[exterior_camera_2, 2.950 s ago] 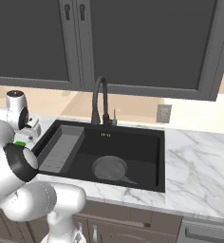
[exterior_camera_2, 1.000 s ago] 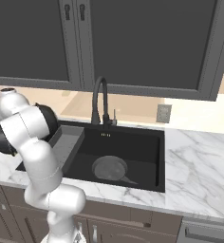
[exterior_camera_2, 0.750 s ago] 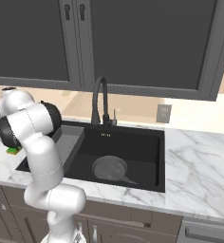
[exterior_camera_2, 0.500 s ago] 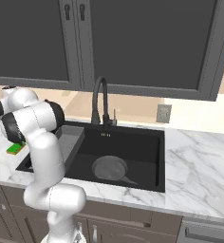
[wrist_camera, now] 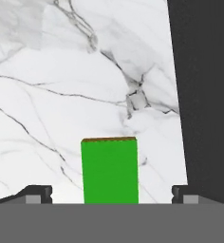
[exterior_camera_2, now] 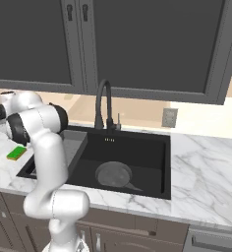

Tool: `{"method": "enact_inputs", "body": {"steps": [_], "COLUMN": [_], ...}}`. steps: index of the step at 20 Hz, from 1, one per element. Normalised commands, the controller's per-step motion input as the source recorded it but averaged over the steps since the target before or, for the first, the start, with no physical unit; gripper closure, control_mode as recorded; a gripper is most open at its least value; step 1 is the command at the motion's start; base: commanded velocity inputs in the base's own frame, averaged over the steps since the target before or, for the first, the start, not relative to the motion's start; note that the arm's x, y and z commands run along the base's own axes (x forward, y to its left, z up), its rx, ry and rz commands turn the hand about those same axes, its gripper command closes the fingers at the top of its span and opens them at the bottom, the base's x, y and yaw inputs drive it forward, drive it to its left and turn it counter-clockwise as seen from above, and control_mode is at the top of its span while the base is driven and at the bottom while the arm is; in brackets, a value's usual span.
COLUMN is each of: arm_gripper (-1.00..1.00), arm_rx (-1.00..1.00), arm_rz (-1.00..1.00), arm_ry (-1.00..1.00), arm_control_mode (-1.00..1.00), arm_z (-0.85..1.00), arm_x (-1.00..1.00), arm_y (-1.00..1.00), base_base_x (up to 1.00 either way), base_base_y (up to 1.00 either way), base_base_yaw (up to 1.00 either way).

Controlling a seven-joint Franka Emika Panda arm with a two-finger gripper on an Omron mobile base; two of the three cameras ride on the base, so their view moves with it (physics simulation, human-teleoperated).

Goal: Pick the pan and sponge and place them into the sink. Then turn on the water.

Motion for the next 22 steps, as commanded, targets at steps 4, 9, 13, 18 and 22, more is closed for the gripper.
{"method": "enact_inputs", "body": {"steps": [4, 9, 13, 18, 22], "arm_gripper": [-1.00, -1.00, -1.00, -1.00, -1.00], "arm_rx": [0.00, 0.00, 0.00, 0.00, 0.00], "arm_rz": [0.00, 0.00, 0.00, 0.00, 0.00], "arm_ry": [0.00, 0.00, 0.00, 0.00, 0.00], "arm_control_mode": [-1.00, -1.00, -1.00, -1.00, -1.00], "arm_z": [-0.32, -0.24, -0.16, -0.13, -0.12], "arm_x": [0.00, 0.00, 0.00, 0.00, 0.00], "arm_y": [0.03, 0.00, 0.00, 0.01, 0.01], "base_base_x": [0.00, 0.00, 0.00, 0.00, 0.00], "base_base_y": [0.00, 0.00, 0.00, 0.00, 0.00], "base_base_yaw": [0.00, 0.00, 0.00, 0.00, 0.00]}}
